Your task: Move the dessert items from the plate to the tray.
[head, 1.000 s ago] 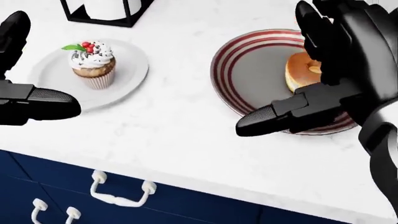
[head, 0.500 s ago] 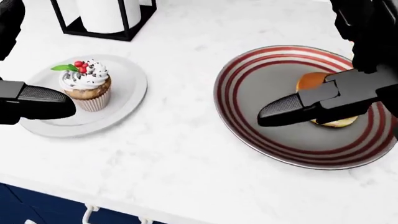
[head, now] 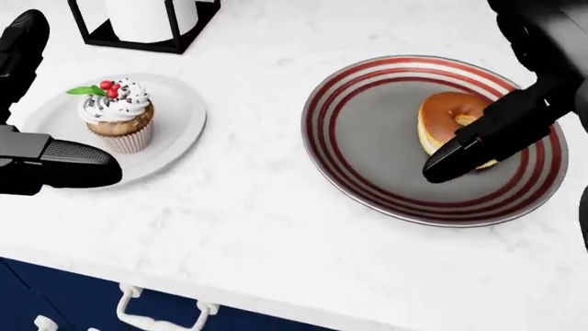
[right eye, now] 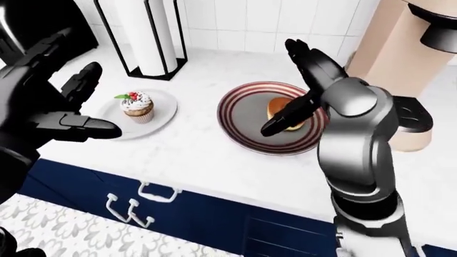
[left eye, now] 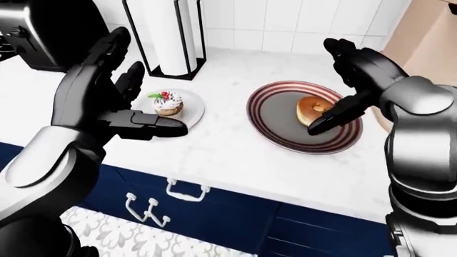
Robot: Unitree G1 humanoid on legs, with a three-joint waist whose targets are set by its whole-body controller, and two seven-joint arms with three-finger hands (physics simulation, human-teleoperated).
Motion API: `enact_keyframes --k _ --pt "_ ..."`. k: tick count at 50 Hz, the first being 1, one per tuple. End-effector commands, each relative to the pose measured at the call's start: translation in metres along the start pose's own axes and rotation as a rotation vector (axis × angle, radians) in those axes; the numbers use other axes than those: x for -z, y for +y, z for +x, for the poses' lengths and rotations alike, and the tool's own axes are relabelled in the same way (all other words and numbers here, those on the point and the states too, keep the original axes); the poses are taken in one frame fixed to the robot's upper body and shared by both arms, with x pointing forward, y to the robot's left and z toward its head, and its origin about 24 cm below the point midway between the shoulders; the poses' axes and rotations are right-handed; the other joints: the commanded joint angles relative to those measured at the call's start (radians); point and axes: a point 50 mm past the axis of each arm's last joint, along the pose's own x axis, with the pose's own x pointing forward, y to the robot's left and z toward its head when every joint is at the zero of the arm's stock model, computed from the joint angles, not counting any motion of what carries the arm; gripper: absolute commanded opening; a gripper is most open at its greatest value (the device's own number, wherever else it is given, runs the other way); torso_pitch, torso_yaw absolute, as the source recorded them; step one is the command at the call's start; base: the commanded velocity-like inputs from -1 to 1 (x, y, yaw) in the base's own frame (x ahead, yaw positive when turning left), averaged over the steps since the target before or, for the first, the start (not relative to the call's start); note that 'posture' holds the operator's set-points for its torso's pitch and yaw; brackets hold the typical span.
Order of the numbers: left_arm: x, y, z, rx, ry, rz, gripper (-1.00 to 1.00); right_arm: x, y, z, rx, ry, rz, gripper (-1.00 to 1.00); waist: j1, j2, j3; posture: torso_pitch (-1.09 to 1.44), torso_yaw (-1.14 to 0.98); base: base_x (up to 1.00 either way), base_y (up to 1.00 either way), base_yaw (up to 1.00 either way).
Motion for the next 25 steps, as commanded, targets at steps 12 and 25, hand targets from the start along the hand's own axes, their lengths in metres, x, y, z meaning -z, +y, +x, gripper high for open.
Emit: enact_keyframes --k 12,25 --pt "-0.009 0.002 -0.002 -0.011 -0.066 0.002 1.00 -0.003 -0.010 0.014 0.060 0.024 -0.126 1.00 -0.005 0.015 -0.028 0.00 0.00 0.00 0.00 0.00" --pt "-0.007 0.005 -0.003 -0.009 -0.062 -0.008 1.00 0.001 0.002 0.031 0.030 0.051 -0.113 0.90 -0.005 0.020 -0.035 0.00 0.00 0.00 0.00 0.00"
